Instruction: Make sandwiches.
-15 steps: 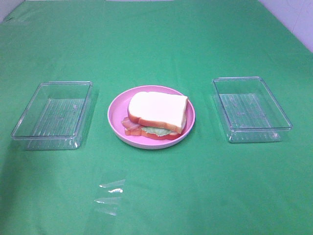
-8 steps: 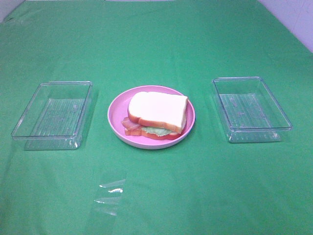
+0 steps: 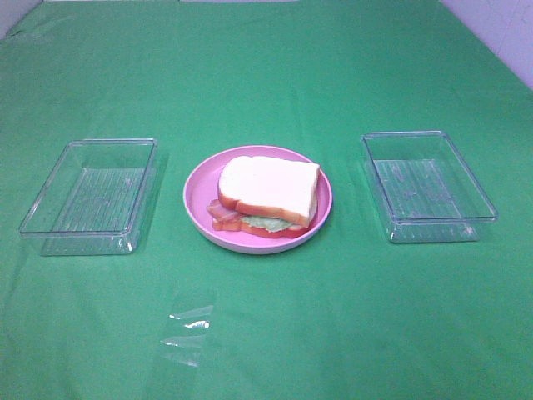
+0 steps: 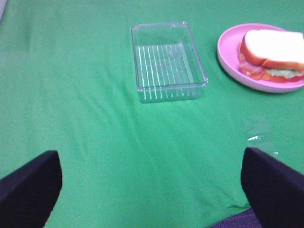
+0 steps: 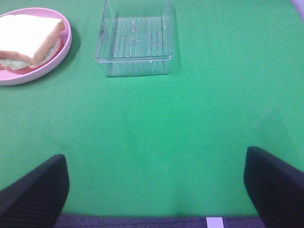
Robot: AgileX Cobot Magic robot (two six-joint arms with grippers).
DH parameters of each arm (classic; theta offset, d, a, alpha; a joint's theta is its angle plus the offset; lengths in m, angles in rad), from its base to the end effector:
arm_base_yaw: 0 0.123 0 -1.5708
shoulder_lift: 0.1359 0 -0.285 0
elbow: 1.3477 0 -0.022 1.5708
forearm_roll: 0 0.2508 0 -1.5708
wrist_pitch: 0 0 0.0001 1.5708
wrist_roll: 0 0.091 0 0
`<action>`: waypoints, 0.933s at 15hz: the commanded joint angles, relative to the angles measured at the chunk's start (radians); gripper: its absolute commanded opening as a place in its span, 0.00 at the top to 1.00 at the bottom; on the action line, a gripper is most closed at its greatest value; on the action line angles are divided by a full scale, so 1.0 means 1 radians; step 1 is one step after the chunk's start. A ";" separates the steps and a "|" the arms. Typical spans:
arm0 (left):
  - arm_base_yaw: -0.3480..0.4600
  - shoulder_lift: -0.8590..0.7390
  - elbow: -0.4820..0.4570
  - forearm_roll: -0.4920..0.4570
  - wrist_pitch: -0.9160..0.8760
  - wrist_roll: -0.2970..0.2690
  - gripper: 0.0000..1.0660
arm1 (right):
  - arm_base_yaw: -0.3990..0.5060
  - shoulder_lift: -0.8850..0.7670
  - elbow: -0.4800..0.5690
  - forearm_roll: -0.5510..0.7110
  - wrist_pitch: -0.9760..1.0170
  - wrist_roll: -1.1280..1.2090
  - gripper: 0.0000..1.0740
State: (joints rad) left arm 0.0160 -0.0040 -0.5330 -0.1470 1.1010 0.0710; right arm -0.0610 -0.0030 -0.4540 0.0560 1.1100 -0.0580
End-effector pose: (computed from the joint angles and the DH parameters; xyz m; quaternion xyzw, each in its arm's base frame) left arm -0.0114 -0.0121 0.2838 0.0291 0.8513 -0.0506 0.5214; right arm -0.0023 0.0047 0.2607 0.0001 0.8760 -0.0007 0.4822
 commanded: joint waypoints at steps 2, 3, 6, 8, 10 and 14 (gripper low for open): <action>0.000 -0.021 0.007 -0.017 -0.011 0.009 0.13 | 0.000 -0.023 0.001 0.004 -0.002 0.004 0.11; 0.000 -0.021 0.007 -0.025 -0.010 0.000 0.13 | 0.000 -0.023 0.001 0.005 -0.002 0.004 0.11; 0.000 -0.021 0.011 -0.026 -0.018 -0.004 0.13 | 0.000 -0.023 0.001 0.005 -0.002 0.004 0.11; 0.000 -0.020 0.019 -0.029 -0.029 -0.002 0.13 | 0.000 -0.023 0.001 0.005 -0.002 0.004 0.11; 0.000 -0.020 0.019 -0.030 -0.029 -0.009 0.13 | 0.000 -0.023 0.001 0.005 -0.002 0.004 0.11; 0.000 -0.018 0.019 -0.029 -0.029 -0.003 0.13 | 0.000 -0.023 0.001 0.005 -0.002 0.004 0.11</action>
State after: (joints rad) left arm 0.0160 -0.0040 -0.5140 -0.1660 1.0830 0.0670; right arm -0.0610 -0.0030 -0.4540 0.0570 1.1100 -0.0580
